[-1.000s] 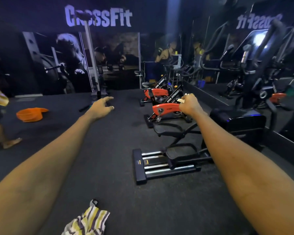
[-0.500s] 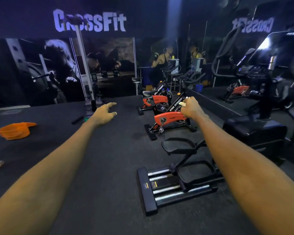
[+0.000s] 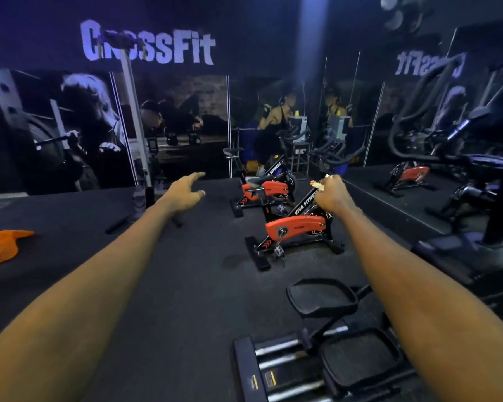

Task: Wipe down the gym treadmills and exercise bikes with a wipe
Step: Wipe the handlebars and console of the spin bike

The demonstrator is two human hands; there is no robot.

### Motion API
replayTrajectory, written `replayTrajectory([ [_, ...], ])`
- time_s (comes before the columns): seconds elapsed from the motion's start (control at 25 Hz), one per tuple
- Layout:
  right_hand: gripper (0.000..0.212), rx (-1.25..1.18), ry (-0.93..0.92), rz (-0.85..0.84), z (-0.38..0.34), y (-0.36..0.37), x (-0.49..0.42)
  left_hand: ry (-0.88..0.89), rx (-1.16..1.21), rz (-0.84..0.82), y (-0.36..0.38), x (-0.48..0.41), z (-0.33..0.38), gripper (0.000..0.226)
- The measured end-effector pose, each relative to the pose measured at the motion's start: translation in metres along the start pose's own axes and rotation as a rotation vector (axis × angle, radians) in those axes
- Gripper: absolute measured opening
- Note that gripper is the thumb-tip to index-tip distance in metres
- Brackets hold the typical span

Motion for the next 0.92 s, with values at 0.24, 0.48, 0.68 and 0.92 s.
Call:
replayTrajectory([
  [0.24,0.025,0.06,0.057,0.003,-0.008,0.059,-0.123,0.038,-0.008,-0.037,0.005,-0.146,-0.056,0.059],
  [0.48,0.025,0.07,0.139,0.106,-0.017,0.115,-0.239,0.118,0.016,-0.053,0.011,-0.299,-0.108,0.058],
  [0.68,0.032,0.076,0.202,0.178,-0.035,0.146,-0.326,0.198,0.051,-0.068,0.017,-0.425,-0.126,0.055],
  [0.92,0.037,0.14,0.291,0.2,-0.005,0.187,-0.444,0.271,0.092,-0.131,0.061,-0.578,-0.144,0.054],
])
Point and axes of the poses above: each hand's wrist, its own x-axis away from the middle knuckle, its own y-axis out of the palm, z = x × y, the point moved 5 cm from there along -x, towards the middle knuckle, and after that the axes turned 1 degree about -z, right-handed, at the moved point
